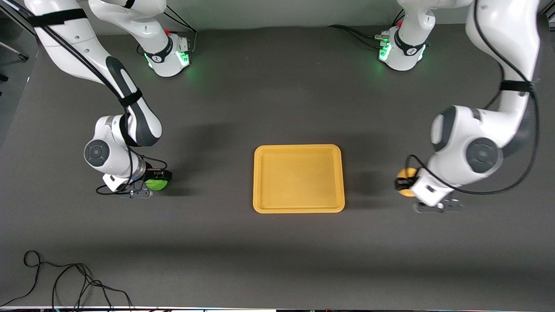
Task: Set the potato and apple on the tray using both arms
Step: 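Carry the potato onto the tray and open the left gripper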
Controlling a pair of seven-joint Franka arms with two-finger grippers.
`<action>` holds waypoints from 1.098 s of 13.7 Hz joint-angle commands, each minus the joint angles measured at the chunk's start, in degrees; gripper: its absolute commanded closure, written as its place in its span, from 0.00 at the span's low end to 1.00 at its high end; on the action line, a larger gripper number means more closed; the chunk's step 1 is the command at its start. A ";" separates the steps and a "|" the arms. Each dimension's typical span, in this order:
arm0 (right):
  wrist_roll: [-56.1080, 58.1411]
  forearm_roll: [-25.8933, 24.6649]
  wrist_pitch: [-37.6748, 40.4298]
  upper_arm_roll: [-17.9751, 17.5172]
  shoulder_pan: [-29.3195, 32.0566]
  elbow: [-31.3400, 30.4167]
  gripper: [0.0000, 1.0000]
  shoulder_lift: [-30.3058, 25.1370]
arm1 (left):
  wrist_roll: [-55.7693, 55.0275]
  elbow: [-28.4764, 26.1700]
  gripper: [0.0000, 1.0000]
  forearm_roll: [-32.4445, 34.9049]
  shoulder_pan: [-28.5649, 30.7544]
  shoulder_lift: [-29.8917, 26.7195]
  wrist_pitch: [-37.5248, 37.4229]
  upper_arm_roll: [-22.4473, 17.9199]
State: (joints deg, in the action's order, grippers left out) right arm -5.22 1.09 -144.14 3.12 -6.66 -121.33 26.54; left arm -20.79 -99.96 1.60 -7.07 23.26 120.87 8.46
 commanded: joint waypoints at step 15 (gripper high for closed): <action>-0.76 1.11 46.93 -0.13 0.24 28.08 0.84 -11.60 | -26.15 6.88 0.15 3.85 -20.09 16.56 8.16 -1.16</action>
State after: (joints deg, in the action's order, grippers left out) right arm -5.23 1.09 -99.11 3.22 -6.45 -97.15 12.54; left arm -45.71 -94.43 4.44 -26.58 39.82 129.33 7.92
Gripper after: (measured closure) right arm 0.229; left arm 0.392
